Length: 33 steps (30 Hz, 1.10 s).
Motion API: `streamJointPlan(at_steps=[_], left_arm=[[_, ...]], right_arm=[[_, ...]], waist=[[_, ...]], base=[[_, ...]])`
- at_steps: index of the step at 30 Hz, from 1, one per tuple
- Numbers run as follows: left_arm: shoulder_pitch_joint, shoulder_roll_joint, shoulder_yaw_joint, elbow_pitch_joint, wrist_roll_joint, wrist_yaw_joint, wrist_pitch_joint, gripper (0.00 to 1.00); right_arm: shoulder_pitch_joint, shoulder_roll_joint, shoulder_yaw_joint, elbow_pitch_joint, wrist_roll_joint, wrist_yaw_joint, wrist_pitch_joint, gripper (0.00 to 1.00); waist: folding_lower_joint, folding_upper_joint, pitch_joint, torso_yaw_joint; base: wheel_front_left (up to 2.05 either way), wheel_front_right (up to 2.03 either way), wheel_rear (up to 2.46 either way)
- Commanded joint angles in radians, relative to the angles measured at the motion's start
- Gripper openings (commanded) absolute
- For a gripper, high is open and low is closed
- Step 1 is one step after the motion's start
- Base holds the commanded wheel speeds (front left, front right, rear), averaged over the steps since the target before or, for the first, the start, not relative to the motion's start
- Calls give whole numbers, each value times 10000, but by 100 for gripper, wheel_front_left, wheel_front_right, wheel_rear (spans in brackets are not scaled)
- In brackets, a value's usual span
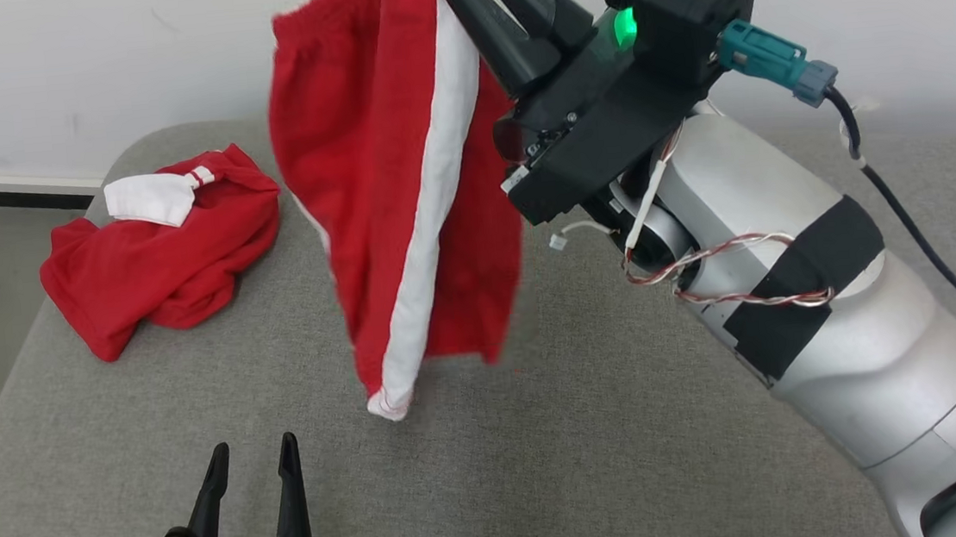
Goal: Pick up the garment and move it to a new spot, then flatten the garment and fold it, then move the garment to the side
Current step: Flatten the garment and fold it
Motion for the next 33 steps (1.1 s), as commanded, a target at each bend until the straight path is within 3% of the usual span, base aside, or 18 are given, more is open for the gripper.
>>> streamJointPlan(at_steps=[1,10,16,23,30,31,32,33], left_arm=[[-1,4,52,-14,0,-12,-8,100],[142,2,62,-55,-131,40,-8,100],[46,4,103,-111,-29,33,-8,100],[-129,5,35,-67,49,-23,-8,100],[-241,4,58,19,61,-126,-8,100],[-220,4,55,25,62,-137,-8,100],[-200,4,51,32,64,-118,-8,100],[-185,5,67,33,69,-121,-8,100]], right_arm=[[451,-12,-11,101,-17,-26,3,0],[3512,-962,-1059,365,-76,-26,-1,0],[5772,-1620,-2399,-49,-223,-26,-3,0],[7656,-1855,-3772,-742,-241,-26,-2,0],[9543,-1508,-4930,-1364,-559,-26,-2,0],[9673,-1454,-4987,-1393,-714,-26,-2,8],[9741,-1415,-5046,-1452,-843,-26,-2,58],[9798,-1338,-5119,-1469,-943,-26,-2,100]], waist=[[0,0,-14,-24],[0,0,80,-339],[0,0,243,-674],[0,0,352,-896],[0,0,372,-933],[0,0,374,-949],[0,0,374,-967],[0,0,364,-989]], base=[[0,0,0],[0,0,0],[0,0,0],[0,0,0],[0,0,0],[0,0,0],[0,0,0],[0,0,0]])
